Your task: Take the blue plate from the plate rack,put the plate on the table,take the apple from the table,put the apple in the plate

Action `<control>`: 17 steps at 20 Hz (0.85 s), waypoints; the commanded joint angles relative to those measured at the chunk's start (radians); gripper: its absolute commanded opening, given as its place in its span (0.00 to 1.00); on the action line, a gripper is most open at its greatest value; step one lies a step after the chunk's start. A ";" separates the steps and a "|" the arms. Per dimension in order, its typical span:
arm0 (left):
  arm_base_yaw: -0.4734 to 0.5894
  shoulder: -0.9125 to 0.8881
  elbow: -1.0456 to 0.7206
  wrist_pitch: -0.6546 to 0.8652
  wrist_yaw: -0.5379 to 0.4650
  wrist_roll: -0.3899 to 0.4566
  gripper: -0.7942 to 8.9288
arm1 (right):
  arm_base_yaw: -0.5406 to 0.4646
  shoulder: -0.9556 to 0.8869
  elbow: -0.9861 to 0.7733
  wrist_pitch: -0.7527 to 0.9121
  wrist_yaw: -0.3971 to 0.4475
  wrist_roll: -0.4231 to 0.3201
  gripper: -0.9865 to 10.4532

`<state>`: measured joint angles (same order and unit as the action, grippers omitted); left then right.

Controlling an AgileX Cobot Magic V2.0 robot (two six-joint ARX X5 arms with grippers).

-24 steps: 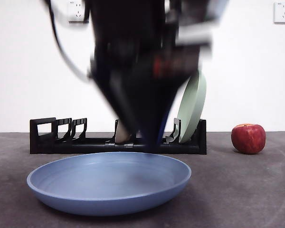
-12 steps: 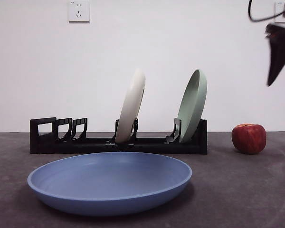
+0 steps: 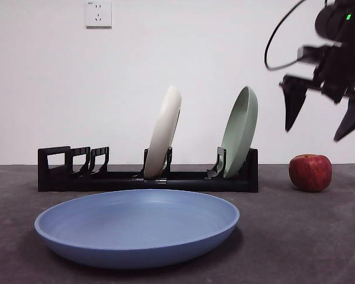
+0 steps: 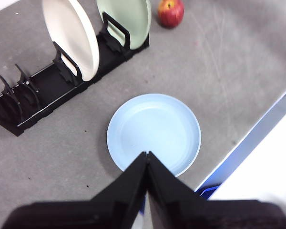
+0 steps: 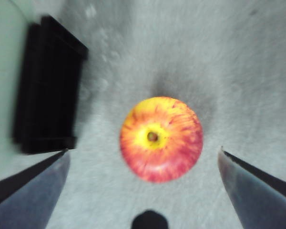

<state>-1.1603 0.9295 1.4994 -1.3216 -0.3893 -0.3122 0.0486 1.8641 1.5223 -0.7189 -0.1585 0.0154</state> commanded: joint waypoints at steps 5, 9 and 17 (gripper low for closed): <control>0.003 -0.022 -0.002 0.005 -0.004 -0.052 0.07 | -0.001 0.116 0.000 0.044 0.001 -0.008 0.72; 0.003 -0.017 -0.002 0.005 -0.003 -0.056 0.07 | -0.001 0.141 0.000 0.057 0.003 -0.007 0.62; 0.003 -0.008 -0.002 0.005 0.000 -0.074 0.07 | -0.001 0.149 0.000 0.037 0.028 0.011 0.19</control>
<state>-1.1595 0.9215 1.4994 -1.3212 -0.3889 -0.3767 0.0467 1.9984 1.5238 -0.6724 -0.1368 0.0185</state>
